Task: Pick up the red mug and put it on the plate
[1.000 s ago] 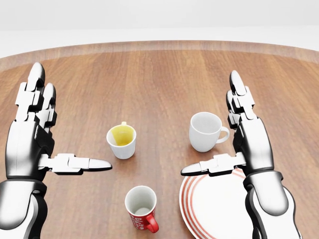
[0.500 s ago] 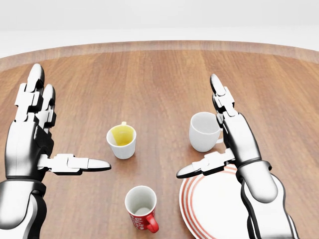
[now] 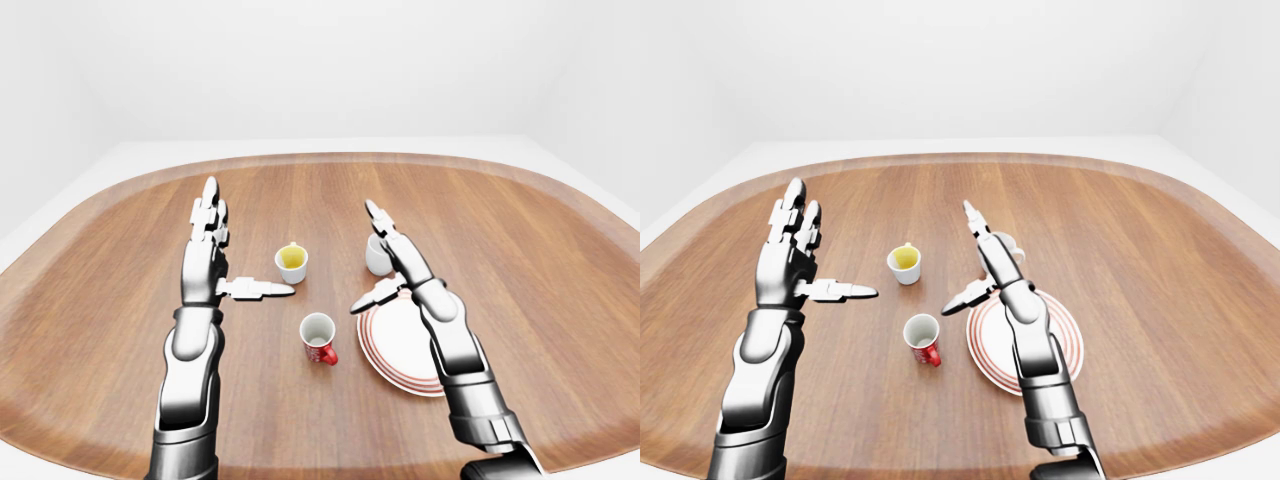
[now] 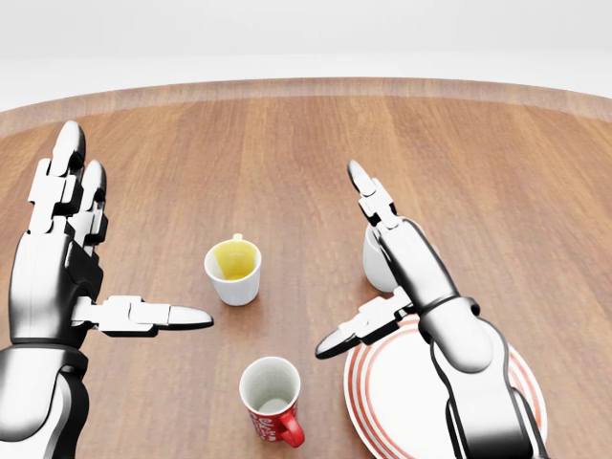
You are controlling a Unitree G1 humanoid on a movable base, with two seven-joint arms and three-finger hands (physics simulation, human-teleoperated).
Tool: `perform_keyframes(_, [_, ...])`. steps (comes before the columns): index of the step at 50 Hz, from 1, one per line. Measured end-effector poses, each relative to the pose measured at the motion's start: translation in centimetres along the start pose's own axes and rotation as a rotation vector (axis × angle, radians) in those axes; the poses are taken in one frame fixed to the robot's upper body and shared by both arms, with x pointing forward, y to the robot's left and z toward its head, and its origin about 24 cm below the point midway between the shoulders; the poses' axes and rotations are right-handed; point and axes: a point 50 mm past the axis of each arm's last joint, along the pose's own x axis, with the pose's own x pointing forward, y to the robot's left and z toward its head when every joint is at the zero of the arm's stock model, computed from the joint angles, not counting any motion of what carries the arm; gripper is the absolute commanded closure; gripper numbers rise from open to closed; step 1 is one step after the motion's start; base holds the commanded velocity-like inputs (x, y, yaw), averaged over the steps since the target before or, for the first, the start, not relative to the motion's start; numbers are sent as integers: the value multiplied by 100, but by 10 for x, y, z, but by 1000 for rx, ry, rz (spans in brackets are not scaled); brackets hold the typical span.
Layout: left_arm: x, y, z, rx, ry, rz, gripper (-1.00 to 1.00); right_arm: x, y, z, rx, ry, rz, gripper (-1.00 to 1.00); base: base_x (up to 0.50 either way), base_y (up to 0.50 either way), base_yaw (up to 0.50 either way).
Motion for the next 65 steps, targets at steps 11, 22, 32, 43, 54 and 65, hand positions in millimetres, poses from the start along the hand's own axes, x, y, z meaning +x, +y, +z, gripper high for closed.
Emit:
perform_keyframes(11, [0, -1, 0, 3, 1, -3, -100, 7, 14, -6, -35, 42, 66, -100, 0, 0, 0])
perform_keyframes(22, [0, -1, 0, 7, 0, -7, -100, 13, 30, -15, -60, 100, 123, -100, 0, 0, 0])
perform_keyframes(32, [1, 0, -1, 10, 5, -7, -100, 17, 44, -29, -66, 170, 165, -100, 0, 0, 0])
perform_keyframes(43, [1, 0, -3, 12, 14, -8, -100, 17, 61, -42, -76, 236, 211, -100, 0, 0, 0])
perform_keyframes(54, [0, 1, -5, 13, 24, -9, -100, 17, 78, -57, -81, 310, 255, -100, 0, 0, 0])
perform_keyframes(65, [0, 0, -7, 14, 29, -10, -100, 18, 93, -66, -85, 363, 291, -100, 0, 0, 0])
